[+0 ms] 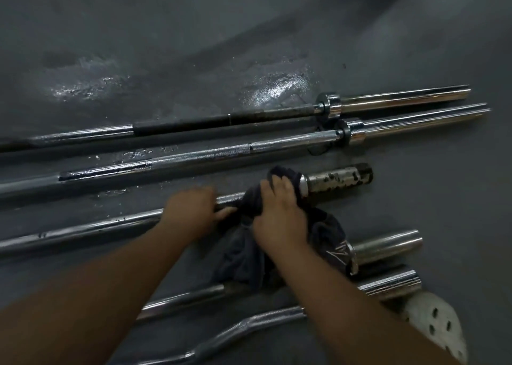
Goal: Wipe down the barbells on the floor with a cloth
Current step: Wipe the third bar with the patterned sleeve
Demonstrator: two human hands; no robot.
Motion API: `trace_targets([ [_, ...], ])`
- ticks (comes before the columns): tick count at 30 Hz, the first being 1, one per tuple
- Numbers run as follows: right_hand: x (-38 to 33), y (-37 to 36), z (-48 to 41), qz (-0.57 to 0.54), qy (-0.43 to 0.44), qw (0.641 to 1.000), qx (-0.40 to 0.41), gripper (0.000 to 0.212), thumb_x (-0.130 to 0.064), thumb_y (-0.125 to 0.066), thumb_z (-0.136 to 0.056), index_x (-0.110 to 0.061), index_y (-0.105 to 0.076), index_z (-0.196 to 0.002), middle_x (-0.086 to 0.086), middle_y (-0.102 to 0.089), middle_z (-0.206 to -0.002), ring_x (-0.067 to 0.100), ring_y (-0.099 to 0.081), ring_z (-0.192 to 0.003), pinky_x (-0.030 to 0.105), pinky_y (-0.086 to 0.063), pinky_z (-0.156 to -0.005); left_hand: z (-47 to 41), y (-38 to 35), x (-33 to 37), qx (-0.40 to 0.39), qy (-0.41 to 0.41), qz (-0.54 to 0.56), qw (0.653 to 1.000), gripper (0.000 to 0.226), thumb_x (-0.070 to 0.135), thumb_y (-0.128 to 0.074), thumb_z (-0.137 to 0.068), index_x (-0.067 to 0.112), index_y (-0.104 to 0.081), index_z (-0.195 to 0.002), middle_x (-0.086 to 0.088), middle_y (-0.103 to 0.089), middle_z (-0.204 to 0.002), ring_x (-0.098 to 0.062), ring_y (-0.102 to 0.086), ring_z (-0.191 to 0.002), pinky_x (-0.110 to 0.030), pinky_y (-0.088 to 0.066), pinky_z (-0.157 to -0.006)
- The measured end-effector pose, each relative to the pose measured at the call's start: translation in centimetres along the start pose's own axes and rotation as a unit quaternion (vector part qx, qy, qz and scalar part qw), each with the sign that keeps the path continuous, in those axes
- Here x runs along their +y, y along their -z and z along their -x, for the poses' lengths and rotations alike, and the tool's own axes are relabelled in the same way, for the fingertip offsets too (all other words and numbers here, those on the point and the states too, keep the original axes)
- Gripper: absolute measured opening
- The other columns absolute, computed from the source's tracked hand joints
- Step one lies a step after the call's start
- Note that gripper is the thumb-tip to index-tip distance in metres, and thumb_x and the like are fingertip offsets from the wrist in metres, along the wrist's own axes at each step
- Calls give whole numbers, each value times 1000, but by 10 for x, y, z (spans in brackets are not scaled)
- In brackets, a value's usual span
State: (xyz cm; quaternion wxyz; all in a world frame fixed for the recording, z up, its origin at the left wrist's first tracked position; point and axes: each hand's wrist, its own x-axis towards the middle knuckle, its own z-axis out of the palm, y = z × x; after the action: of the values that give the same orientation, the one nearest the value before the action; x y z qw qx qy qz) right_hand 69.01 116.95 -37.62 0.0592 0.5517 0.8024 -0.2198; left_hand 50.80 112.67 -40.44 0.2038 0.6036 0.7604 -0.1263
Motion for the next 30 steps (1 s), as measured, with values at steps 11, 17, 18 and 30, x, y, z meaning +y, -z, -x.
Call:
trace_targets([
  [11,-6,-5,22,12,-13,999,-44,71,-29,-60,-83,-23,-30,-147,1,-14,-160,22,-2,-151,44,-43,-106,24,-3,-2,-36,-103,-1,994,61,75,-28,-89,23,-55,-102,-7,-69,-104,-28,-65,-95,-33,-42,-70],
  [17,14,5,23,36,12,998,-52,71,-33,-57,-88,-28,-25,-151,-3,-9,-164,17,-4,-151,47,-43,-105,5,16,-13,-116,-106,84,984,70,78,-26,-89,21,-64,-105,-7,-71,-97,-24,-69,-85,-31,-47,-67],
  [18,17,3,25,47,-8,998,-35,72,-32,-57,-87,-26,-25,-152,-3,-9,-164,17,-4,-152,46,-44,-104,18,3,-15,-4,-129,13,991,65,77,-24,-91,24,-59,-105,-7,-69,-101,-27,-68,-89,-33,-46,-67],
  [30,3,-8,25,30,-42,998,-35,72,-33,-59,-87,-26,-27,-151,0,-9,-163,21,0,-152,43,-40,-107,29,-8,1,23,-91,-23,995,54,76,-40,-87,26,-54,-101,-2,-69,-101,-26,-66,-91,-32,-49,-71],
])
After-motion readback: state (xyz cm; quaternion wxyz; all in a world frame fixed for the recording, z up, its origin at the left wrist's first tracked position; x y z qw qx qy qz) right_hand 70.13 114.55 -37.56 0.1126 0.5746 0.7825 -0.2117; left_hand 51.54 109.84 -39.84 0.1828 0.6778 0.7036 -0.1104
